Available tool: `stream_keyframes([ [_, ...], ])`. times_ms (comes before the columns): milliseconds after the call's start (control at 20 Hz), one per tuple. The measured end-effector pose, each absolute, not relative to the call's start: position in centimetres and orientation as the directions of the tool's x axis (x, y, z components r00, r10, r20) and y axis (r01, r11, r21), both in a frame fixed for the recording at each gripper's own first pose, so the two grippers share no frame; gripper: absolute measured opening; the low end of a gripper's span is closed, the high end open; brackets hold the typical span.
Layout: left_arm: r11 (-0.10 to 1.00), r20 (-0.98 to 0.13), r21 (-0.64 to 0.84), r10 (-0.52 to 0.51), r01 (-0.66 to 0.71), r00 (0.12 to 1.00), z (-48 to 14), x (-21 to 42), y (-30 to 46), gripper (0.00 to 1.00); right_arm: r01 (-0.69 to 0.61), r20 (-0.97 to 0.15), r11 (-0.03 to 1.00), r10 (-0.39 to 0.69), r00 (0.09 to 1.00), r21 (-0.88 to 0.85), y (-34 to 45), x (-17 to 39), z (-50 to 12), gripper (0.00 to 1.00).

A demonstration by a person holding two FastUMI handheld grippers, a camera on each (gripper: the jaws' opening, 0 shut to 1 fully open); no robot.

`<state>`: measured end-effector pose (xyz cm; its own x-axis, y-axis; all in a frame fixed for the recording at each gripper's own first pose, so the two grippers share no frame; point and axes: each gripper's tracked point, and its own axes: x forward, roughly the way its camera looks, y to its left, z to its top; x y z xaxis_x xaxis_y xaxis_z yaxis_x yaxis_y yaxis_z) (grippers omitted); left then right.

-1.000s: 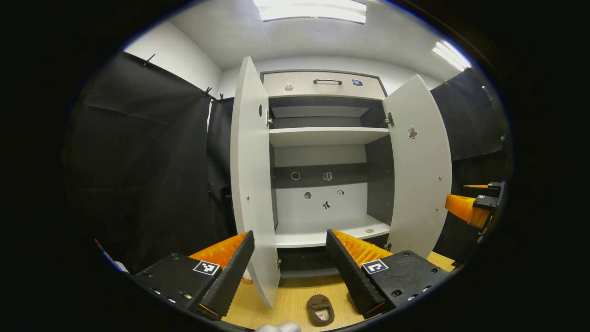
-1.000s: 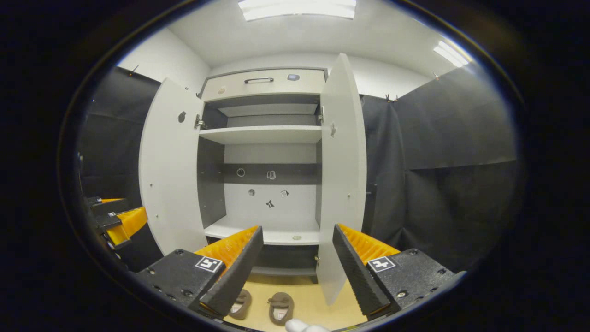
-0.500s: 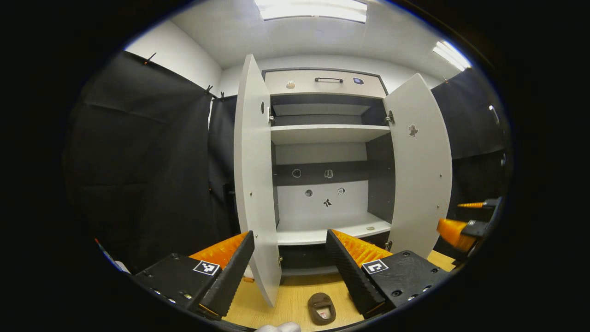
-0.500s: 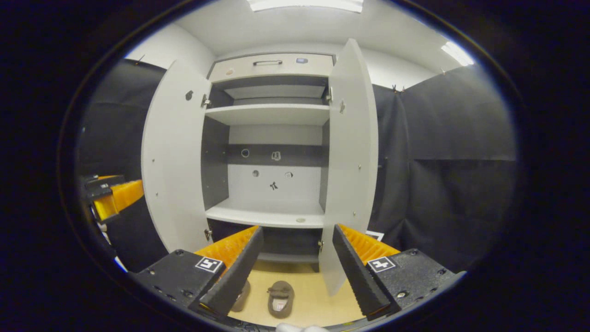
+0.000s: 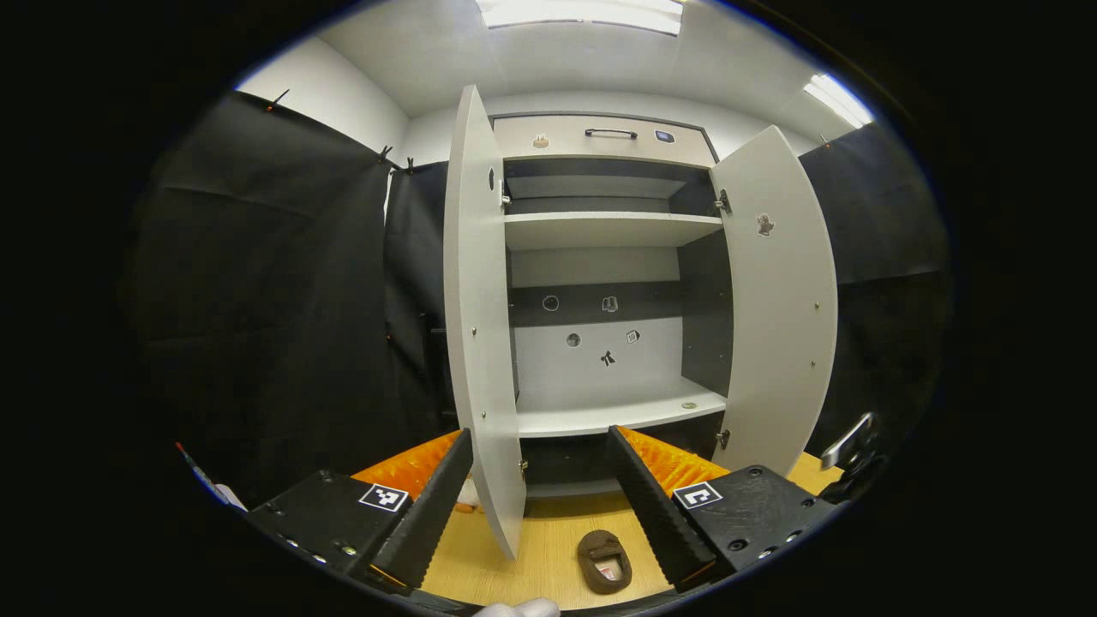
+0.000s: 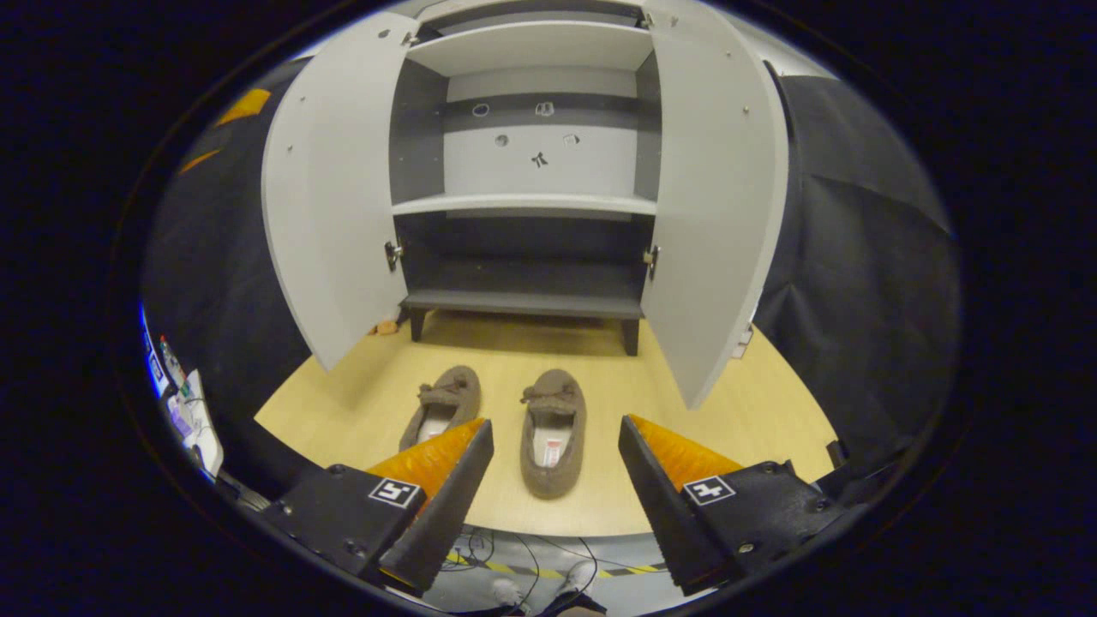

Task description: Grab one shoe with the right hand and put it into the shoe cabinet, grab the other shoe with the left hand and put it into the shoe cabinet; then close the right door with the right hand and the left door with the left hand.

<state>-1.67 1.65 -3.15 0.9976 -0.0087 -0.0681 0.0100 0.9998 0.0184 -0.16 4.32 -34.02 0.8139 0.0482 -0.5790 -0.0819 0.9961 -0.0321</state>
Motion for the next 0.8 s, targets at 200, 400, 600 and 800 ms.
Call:
stream_keyframes([
  [200, 1.000, -0.077, 0.019, 0.009, -0.007, 0.997, -3.2, -2.0, 1.7, 0.96, -0.113, -0.633, 0.994, 0.086, 0.769, -0.003, 6.8, 3.5, -38.9, 0.94],
  [400, 0.999, -0.084, 0.024, 0.041, -0.039, 0.996, -2.8, -1.8, 2.4, 0.96, -0.095, -0.693, 0.995, 0.088, 0.716, 0.028, 7.8, 7.8, -43.8, 0.90],
  [600, 0.997, -0.068, 0.031, 0.075, -0.073, 0.995, -2.2, -1.3, 3.4, 0.96, -0.069, -0.721, 0.998, 0.059, 0.691, 0.015, 7.5, 11.3, -47.0, 0.86],
  [800, 0.993, -0.069, 0.025, 0.113, -0.111, 0.991, -2.3, -0.7, 4.2, 0.96, -0.036, -0.738, 0.998, 0.066, 0.672, 0.057, 8.2, 14.3, -49.1, 0.77],
])
